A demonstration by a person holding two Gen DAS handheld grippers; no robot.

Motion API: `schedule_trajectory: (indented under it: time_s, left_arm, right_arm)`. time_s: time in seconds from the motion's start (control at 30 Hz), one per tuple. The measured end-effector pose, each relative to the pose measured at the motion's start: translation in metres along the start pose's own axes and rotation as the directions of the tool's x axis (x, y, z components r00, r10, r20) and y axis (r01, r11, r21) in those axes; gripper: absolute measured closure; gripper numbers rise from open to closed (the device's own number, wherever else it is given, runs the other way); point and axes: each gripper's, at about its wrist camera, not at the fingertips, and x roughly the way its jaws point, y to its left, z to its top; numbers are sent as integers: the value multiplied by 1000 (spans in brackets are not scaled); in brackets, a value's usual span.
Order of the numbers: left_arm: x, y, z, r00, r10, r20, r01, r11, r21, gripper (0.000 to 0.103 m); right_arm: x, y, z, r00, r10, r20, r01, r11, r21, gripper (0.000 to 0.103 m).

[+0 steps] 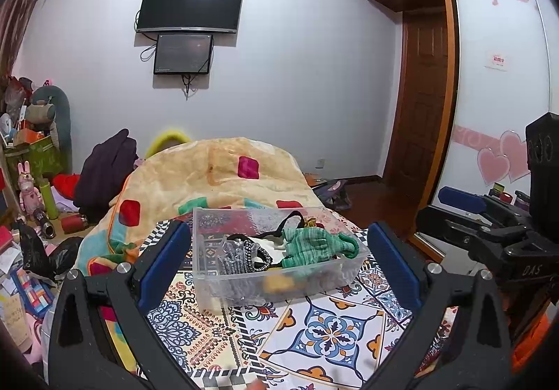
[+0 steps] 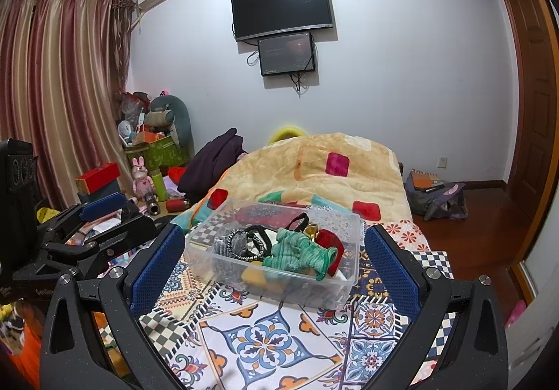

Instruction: Organize soft objects

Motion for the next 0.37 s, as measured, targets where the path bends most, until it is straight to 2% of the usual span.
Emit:
schedule_trajectory:
  time_s: [0.37]
  left_arm:
    - [-1, -3, 0, 1000, 3, -2, -3, 1000, 10, 1]
  right_arm:
    - [4, 3, -4, 1000, -1, -14, 1, 1000, 6, 0]
